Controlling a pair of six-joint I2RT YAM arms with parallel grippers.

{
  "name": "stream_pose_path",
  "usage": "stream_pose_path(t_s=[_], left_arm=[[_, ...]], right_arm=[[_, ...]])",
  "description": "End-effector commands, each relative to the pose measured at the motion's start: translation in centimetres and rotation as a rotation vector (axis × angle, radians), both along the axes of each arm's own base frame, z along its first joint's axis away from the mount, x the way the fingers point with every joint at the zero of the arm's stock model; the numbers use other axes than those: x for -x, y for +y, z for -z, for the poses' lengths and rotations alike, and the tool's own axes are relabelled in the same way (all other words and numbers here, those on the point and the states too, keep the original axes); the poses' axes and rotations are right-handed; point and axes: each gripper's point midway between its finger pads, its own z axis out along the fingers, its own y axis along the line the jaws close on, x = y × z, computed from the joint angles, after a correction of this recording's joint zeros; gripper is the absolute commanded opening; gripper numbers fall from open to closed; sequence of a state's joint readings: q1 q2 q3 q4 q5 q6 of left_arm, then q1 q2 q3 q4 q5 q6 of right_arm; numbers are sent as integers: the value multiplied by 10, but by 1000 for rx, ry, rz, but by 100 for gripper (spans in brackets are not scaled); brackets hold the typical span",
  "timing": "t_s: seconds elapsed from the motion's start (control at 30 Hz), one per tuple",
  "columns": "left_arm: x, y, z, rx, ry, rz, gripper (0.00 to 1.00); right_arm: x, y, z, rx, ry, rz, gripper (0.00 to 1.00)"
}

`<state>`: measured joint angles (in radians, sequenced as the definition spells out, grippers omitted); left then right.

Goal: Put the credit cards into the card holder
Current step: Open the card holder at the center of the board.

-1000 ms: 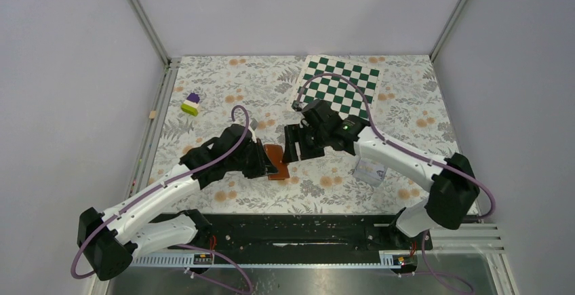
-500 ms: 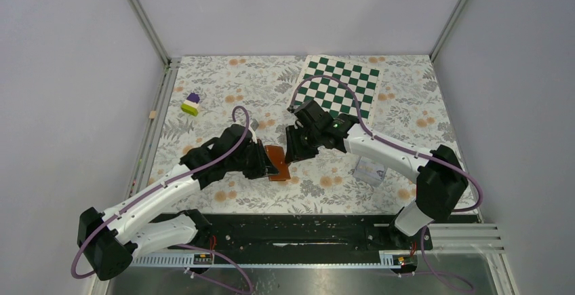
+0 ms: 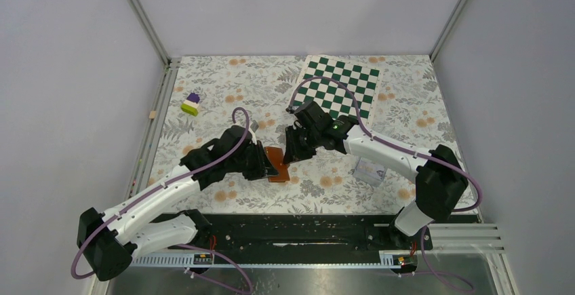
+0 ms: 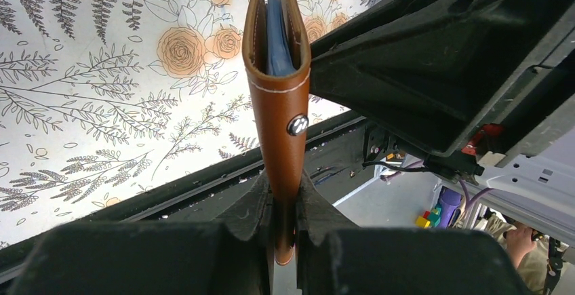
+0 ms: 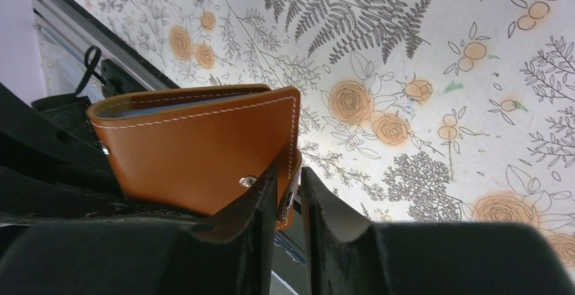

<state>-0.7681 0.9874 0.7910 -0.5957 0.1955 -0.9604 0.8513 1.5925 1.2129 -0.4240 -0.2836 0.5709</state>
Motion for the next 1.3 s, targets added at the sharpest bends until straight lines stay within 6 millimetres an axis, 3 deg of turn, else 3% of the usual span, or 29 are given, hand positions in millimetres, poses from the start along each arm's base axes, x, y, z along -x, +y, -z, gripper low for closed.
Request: stream_pose_path(t_s=[0.0, 0.13, 0.3, 0.57, 0.7, 0.73, 0.77, 0.87, 0.93, 0.97, 1.07, 1.27], left_arm=[[-2, -7, -17, 68, -46, 9, 0], [-1, -7, -17, 68, -42, 6, 0], [-1, -8, -20, 76, -48, 6, 0], [-1, -6, -22, 82, -55, 3, 0], [0, -5, -20, 77, -59, 4, 0], [0, -4, -21, 77, -72, 8, 3], [0, -3, -23, 78, -86, 13, 12], [-6, 9, -34, 53, -171, -7, 68], [-12, 26, -41, -3, -237, -54, 92], [-15, 35, -46, -31, -276, -76, 97], [-23, 54, -64, -85, -392, -101, 99], [-25, 53, -96, -65, -615, 13, 99]], right_arm=[[1, -5, 0, 41, -20, -24, 28], [3, -9, 7, 80, -3, -43, 31], [6, -7, 12, 76, 11, -57, 27], [8, 6, 0, -24, 16, -64, 0], [9, 4, -6, -39, 3, -72, 0], [9, 2, -9, -45, -6, -73, 0], [8, 0, -14, -51, -22, -79, 0], [5, -10, -34, -56, -91, -102, 0], [4, -18, -52, -56, -155, -126, 0], [6, -20, -62, -66, -183, -146, 0], [17, -23, -88, -124, -248, -221, 0], [56, -19, -123, -292, -242, -425, 0]])
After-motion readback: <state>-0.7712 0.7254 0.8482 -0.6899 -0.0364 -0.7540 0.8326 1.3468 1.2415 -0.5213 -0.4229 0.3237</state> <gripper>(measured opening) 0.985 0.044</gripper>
